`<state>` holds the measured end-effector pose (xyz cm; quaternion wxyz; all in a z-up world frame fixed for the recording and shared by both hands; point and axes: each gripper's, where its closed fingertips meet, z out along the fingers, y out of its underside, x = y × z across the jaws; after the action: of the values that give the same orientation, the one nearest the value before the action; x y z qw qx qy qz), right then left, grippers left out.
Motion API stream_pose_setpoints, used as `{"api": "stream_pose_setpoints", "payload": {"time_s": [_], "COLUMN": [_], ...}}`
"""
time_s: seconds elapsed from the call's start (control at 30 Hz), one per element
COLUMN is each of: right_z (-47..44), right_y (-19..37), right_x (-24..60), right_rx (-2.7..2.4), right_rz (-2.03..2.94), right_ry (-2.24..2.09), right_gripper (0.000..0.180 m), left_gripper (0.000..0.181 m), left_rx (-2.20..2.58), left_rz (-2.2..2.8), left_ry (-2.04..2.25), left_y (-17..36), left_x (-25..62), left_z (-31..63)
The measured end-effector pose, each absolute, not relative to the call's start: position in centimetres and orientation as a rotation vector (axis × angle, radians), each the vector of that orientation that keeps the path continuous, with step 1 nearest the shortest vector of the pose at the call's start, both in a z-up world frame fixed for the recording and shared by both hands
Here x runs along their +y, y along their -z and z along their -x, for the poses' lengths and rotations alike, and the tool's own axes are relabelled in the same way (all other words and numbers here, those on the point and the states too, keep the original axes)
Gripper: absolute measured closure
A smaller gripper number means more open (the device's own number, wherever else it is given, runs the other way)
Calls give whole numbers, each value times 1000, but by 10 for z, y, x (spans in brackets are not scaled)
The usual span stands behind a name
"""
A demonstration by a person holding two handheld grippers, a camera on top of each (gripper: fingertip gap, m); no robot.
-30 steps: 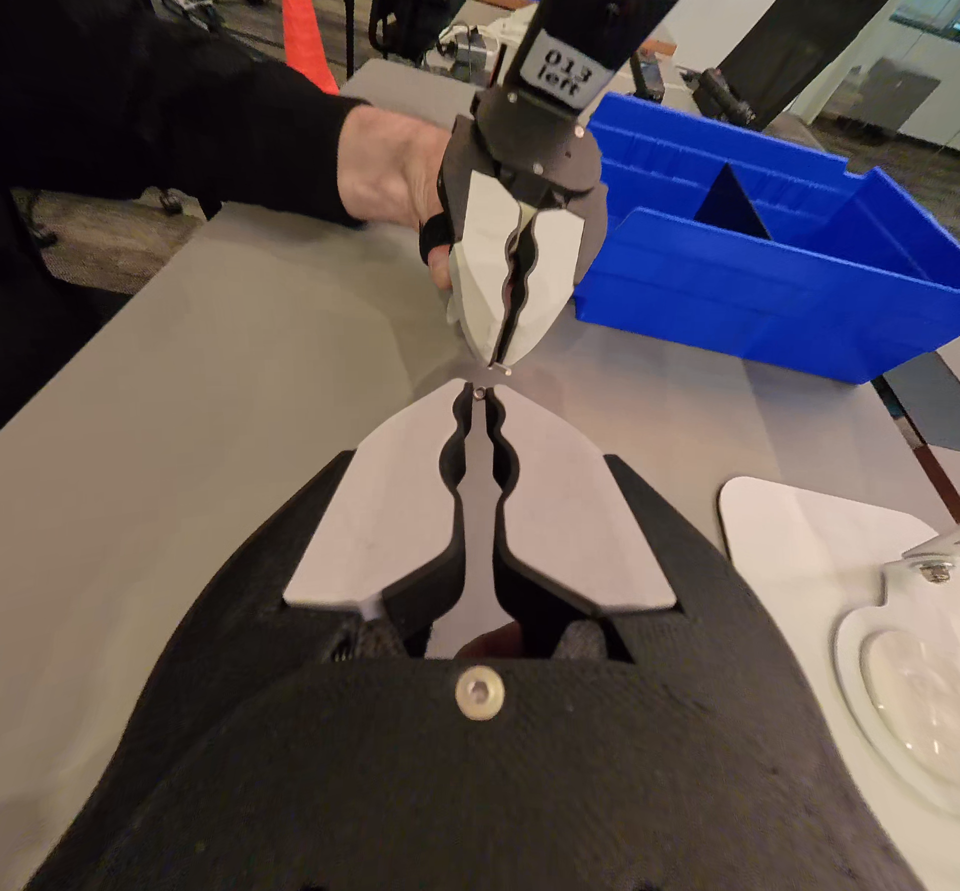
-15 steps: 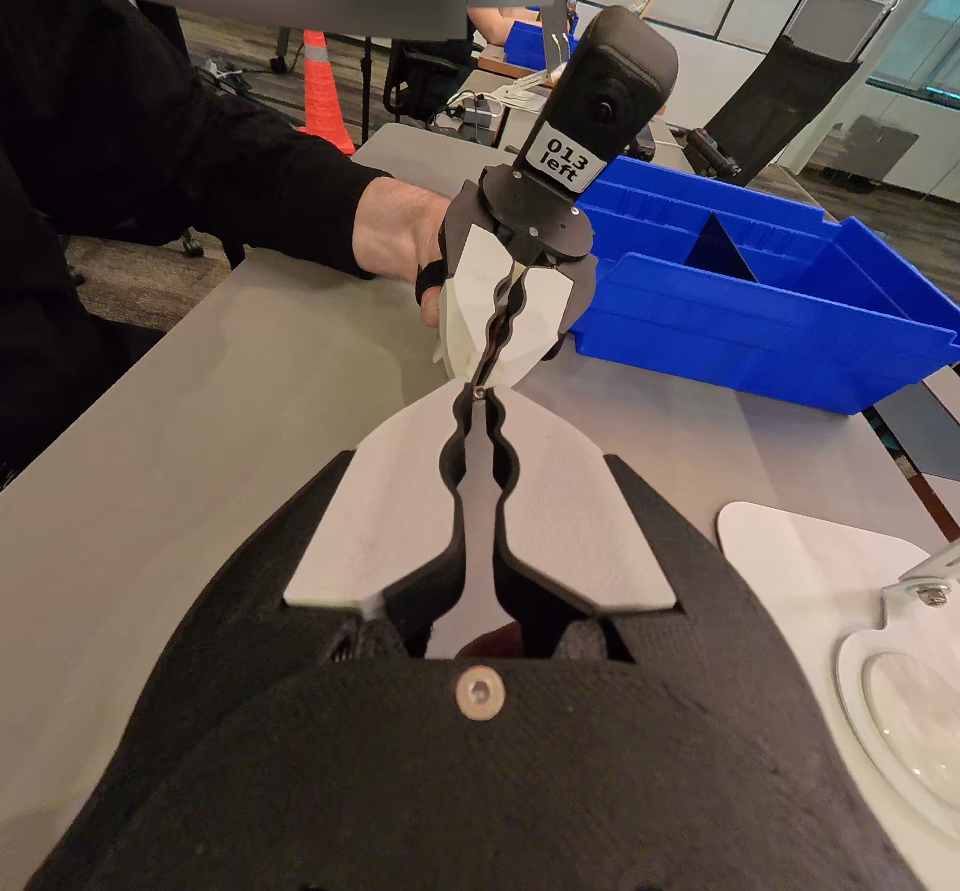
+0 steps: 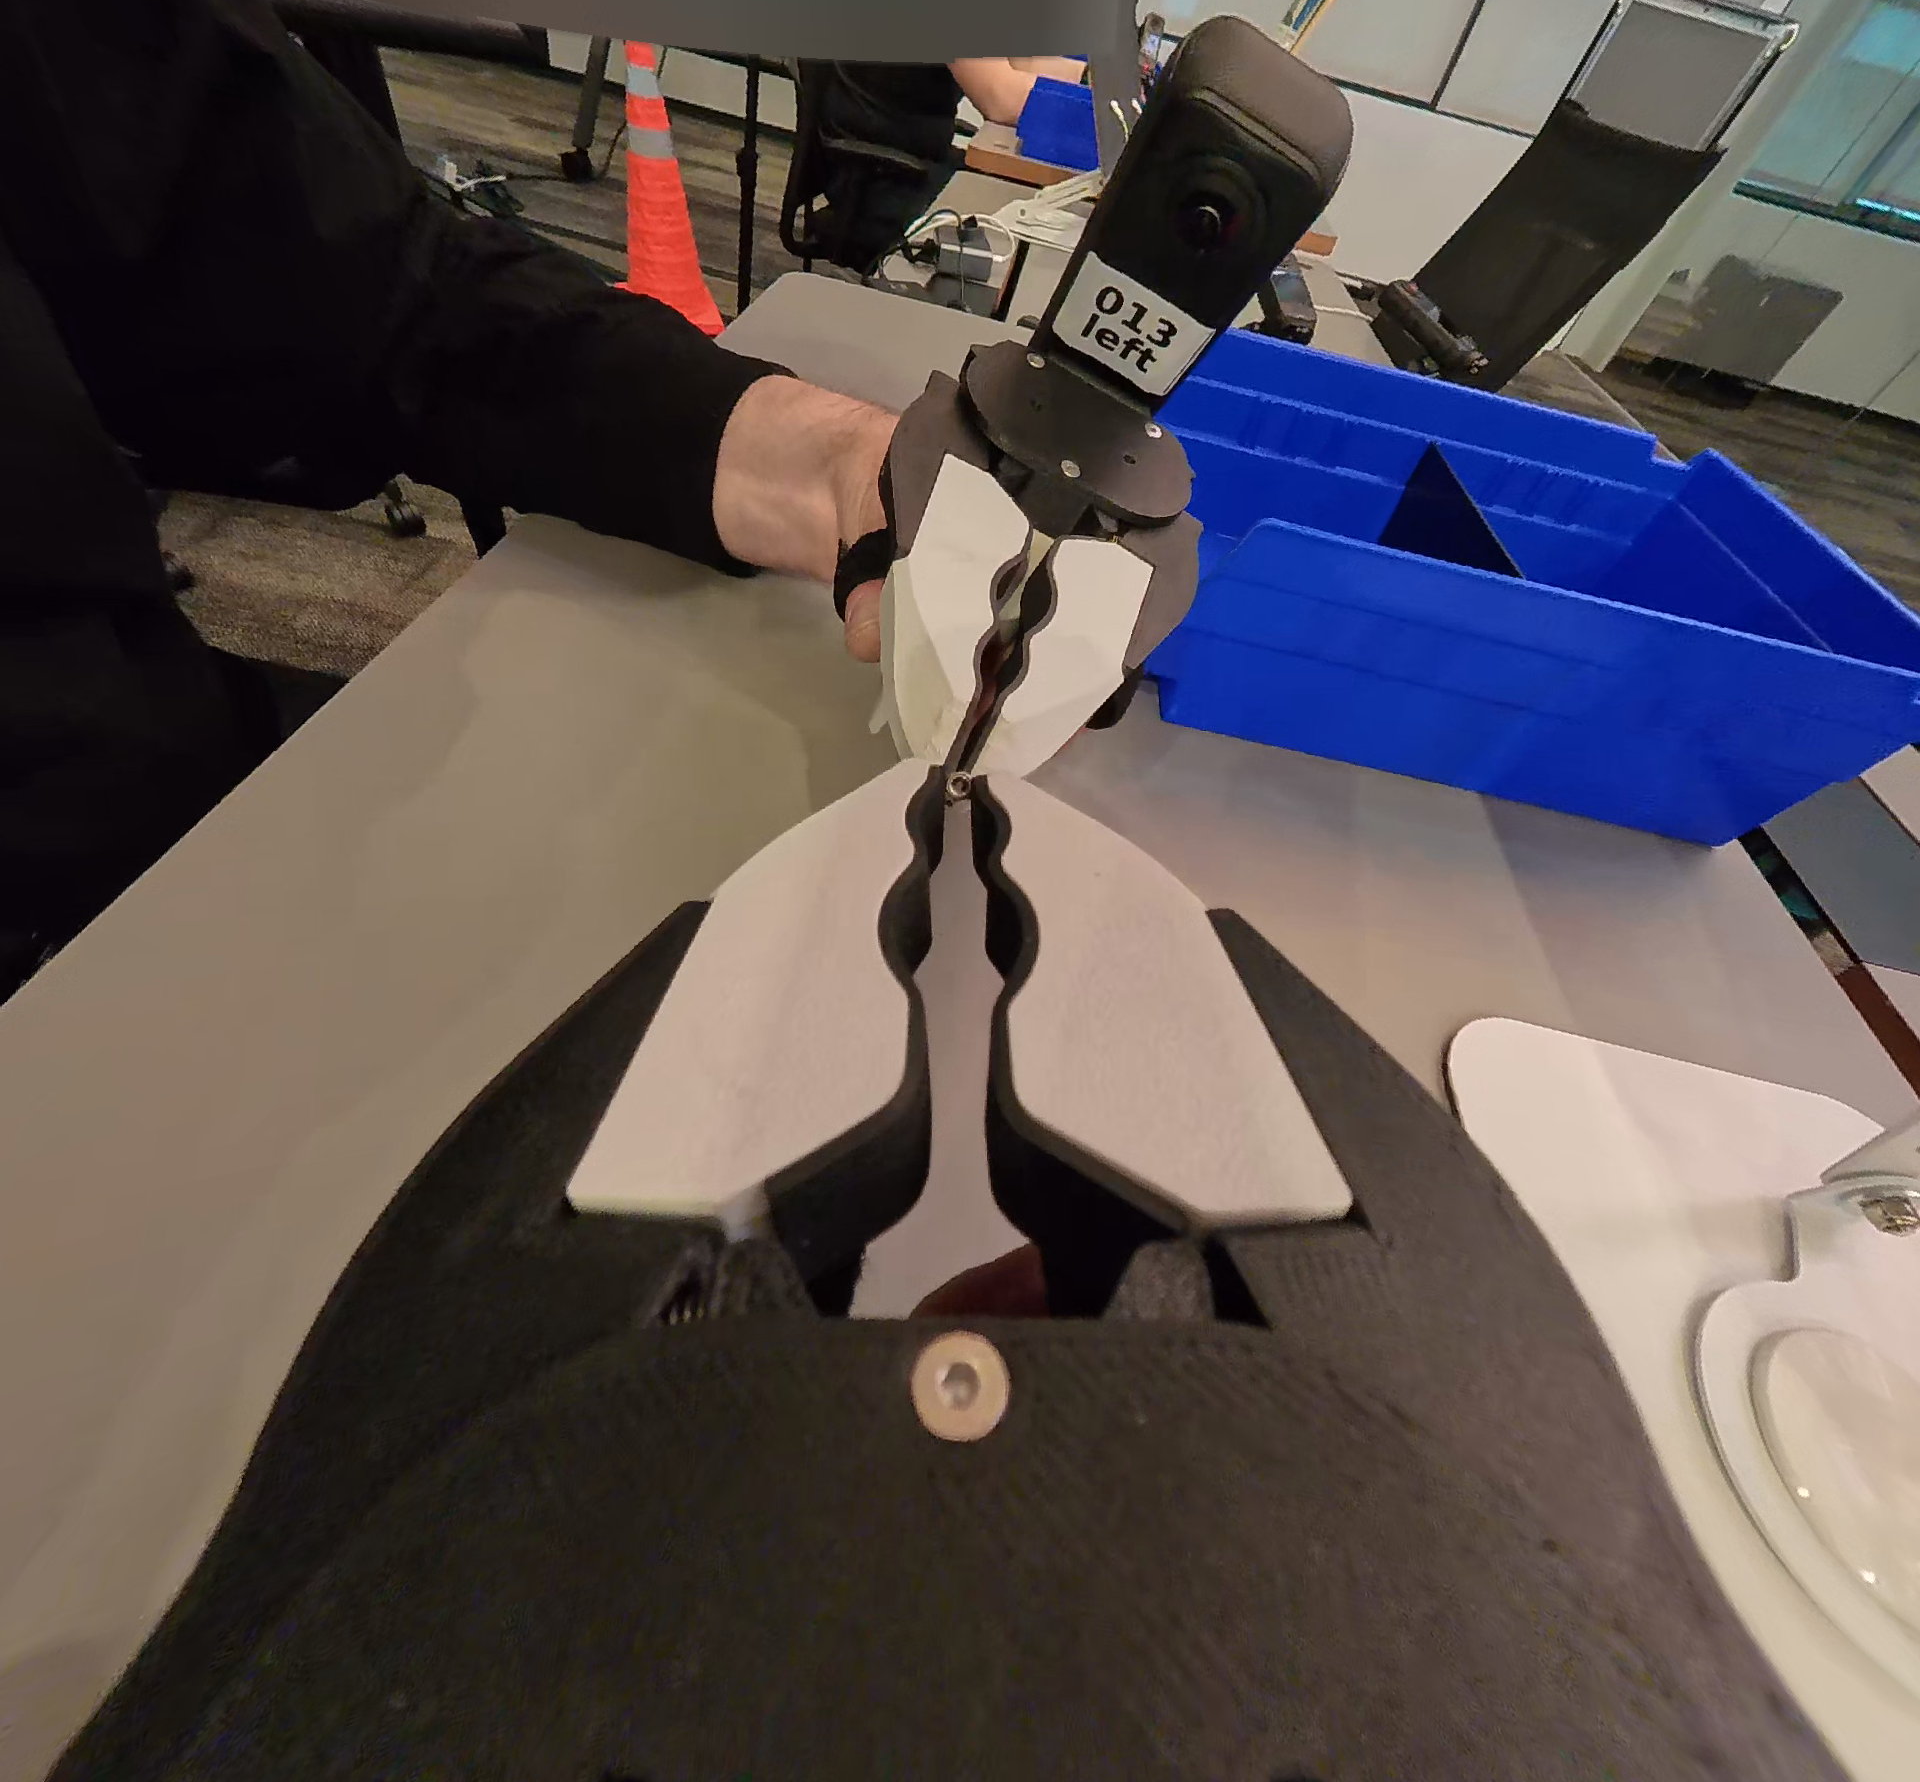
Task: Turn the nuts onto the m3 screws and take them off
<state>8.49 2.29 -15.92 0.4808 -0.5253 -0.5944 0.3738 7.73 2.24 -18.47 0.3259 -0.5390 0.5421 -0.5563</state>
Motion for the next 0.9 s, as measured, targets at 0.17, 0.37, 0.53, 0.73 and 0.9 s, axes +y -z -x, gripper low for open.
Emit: {"api": "stream_pose_setpoints", "payload": {"time_s": [0.17,0.37,0.53,0.73,0.9], "right_z": [-85,-86,-87,-88,-89], "right_y": [157,153,149,146,142], "right_x": [22,22,22,23,24], "right_rx": [-1434,-1413,-1395,-1374,-1350], "right_rz": [1272,1258,1248,1245,1237], "right_ry": [-928,-948,-956,-954,-966], "right_gripper": [175,175,175,175,175], "left_gripper": [179,179,179,179,179], "left_rx": [1412,1398,1384,1379,1376], "left_rz": [1401,1375,1355,1334,1319], "left_ry": [1464,1473,1467,1397,1343], "left_y": [183,179,176,172,170], "left_x": [22,22,22,25,26], "left_z": [-78,-79,-80,-81,-82]}}
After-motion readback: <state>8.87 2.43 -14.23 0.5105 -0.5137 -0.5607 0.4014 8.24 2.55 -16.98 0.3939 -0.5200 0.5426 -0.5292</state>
